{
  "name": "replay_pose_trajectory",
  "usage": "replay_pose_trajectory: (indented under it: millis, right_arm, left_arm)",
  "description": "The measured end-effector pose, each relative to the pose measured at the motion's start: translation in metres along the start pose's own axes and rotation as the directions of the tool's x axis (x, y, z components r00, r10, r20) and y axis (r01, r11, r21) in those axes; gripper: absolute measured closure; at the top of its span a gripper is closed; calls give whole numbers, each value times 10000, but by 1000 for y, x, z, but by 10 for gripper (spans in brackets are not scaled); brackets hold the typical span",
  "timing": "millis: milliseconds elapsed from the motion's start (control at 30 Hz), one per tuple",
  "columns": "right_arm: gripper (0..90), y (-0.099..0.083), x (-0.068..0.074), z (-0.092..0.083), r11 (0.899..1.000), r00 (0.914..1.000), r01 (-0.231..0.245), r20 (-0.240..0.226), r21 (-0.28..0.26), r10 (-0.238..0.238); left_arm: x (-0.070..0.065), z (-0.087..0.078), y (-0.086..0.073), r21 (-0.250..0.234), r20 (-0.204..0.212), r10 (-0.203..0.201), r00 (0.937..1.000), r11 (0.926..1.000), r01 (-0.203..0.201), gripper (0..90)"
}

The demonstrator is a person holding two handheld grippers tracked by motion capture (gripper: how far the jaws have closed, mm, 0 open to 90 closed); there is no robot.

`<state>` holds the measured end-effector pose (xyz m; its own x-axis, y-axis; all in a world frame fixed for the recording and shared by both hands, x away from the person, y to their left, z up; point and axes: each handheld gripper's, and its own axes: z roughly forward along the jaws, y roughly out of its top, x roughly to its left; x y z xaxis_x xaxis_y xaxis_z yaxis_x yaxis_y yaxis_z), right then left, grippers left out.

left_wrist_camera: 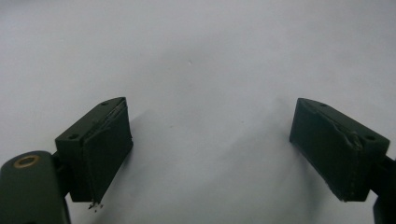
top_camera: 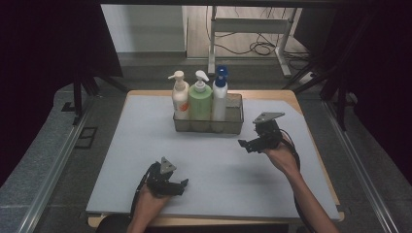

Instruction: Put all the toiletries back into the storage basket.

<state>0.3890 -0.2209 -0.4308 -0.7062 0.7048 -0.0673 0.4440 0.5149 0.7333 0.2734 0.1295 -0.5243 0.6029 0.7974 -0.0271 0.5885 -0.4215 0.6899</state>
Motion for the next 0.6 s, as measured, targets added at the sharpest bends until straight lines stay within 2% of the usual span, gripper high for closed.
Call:
replay_pose_trajectory:
  millis: [433,600]
  right_arm:
    - [5,-25,1,-15,9999,9999,-135,-26,19,135]
    - [4,-39,2,-17,9999,9999,-87,137,143,85]
  left_arm:
    - [0,0,0,-19,-4,-23,10000,10000,23,122]
    - [0,0,0,-11,-10,-14,10000,10000,14,122]
